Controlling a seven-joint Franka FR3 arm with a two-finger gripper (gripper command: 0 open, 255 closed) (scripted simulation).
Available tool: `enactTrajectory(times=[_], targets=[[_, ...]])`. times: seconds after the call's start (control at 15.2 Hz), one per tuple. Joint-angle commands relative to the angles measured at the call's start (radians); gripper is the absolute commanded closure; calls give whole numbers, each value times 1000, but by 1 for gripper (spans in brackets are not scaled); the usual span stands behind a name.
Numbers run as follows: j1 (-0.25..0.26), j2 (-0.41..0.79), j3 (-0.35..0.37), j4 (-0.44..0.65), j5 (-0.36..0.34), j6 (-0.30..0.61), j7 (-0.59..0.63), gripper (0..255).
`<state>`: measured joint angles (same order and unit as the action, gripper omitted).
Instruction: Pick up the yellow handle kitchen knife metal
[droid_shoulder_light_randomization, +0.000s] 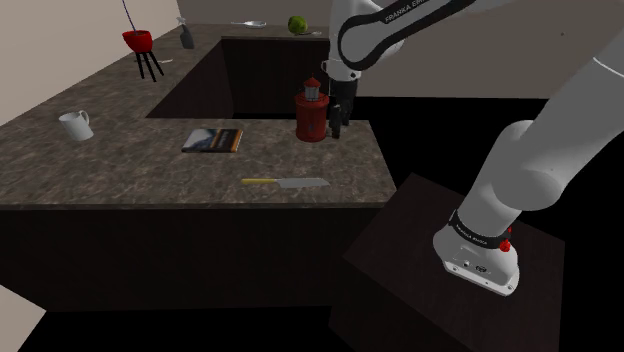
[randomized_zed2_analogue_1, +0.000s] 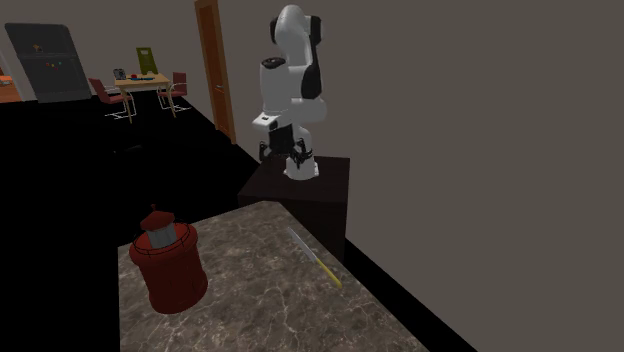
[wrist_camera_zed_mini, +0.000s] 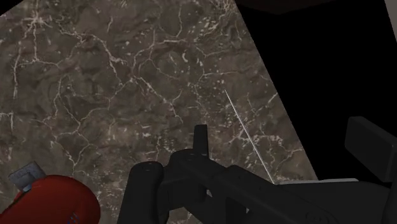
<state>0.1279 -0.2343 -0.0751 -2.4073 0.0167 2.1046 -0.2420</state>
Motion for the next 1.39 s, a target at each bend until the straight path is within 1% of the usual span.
enactTrajectory(times=[0.0,0.33,0.66,1.19,1.32], targets=[[12,63,3,10,6,59,-34,0],[38,248,19,84,24,179,-115,0],[56,432,44,184,34,272,-187,0],[83,719,91,394,16,367,-276,0],[84,739,92,403,15,378,-278,0]])
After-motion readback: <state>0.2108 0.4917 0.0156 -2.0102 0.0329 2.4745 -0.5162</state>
